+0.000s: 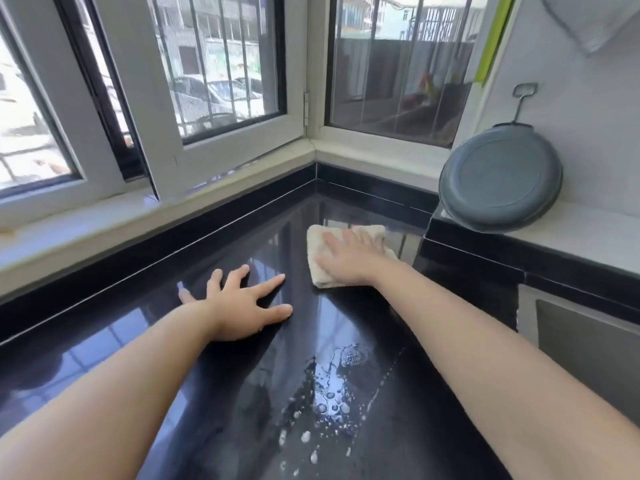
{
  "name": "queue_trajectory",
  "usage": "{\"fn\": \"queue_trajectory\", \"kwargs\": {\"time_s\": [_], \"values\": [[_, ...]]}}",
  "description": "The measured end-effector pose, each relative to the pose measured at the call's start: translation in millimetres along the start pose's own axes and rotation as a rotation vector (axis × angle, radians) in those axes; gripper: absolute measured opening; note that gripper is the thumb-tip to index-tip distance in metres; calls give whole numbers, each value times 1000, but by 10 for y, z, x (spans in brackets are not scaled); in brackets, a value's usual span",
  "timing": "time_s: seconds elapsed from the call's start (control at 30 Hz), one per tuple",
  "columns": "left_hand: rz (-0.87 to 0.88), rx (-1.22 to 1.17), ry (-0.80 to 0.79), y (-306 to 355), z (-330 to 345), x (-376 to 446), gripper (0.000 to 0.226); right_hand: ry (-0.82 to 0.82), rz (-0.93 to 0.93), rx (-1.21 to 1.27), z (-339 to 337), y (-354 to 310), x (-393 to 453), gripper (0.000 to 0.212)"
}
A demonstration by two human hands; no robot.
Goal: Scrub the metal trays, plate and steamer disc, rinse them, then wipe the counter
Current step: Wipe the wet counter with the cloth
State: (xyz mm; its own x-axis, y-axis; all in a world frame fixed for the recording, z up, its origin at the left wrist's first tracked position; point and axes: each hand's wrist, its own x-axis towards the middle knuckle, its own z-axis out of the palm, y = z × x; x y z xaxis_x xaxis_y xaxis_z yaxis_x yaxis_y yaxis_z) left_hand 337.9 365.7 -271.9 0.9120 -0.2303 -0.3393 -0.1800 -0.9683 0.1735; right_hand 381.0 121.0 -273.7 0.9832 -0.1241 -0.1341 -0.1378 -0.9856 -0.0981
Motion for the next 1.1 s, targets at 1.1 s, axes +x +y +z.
{"fn": "queue_trajectory", "kwargs": {"time_s": [1.1], "values": [[130,-118,27,-572,-250,-1094,64,57,-495,-63,179,-1176,-1486,50]]}}
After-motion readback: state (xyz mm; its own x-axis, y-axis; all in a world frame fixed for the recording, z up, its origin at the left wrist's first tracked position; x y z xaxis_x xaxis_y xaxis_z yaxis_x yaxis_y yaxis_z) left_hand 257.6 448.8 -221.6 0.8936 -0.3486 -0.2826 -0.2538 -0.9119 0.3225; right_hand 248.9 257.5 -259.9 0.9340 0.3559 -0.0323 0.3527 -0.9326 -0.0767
